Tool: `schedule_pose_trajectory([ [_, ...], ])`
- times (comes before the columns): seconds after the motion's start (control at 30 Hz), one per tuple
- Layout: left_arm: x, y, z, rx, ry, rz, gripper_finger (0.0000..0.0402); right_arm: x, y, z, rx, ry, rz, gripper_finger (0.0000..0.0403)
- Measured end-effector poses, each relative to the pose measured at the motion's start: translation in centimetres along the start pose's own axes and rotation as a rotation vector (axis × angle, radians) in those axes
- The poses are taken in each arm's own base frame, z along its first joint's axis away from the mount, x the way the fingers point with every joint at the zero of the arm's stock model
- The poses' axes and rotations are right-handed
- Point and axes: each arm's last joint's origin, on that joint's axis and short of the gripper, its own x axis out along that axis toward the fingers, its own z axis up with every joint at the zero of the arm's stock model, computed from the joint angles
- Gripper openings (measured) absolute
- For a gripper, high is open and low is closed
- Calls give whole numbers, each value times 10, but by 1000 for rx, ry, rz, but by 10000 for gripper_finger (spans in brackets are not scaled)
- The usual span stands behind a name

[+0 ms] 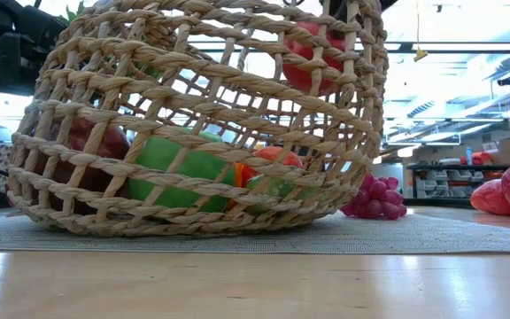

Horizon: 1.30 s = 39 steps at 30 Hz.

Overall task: Build produce basket
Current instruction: Put the red apple into the brown basket

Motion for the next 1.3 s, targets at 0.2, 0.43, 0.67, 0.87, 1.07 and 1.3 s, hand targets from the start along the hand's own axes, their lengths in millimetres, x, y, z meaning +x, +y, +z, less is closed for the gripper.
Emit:
schedule_pose_trajectory([
  [0.2,1,0,0,0,2,0,160,5,-1,-1,7,27,-16,396],
  [0.43,1,0,-1,1,12,-2,160,-23,8,12,14,71,-295,394],
  [0.67,1,0,-1,2,12,-2,160,-61,40,30,-28,-82,-224,394],
  [0.87,1,0,-1,1,13,-2,160,-72,52,32,-51,-136,-196,394],
  [1.07,1,0,-1,1,13,-2,160,-48,50,35,-86,-184,-102,394],
  [1.3,1,0,-1,1,10,-1,160,-19,30,31,-47,-111,-108,399],
])
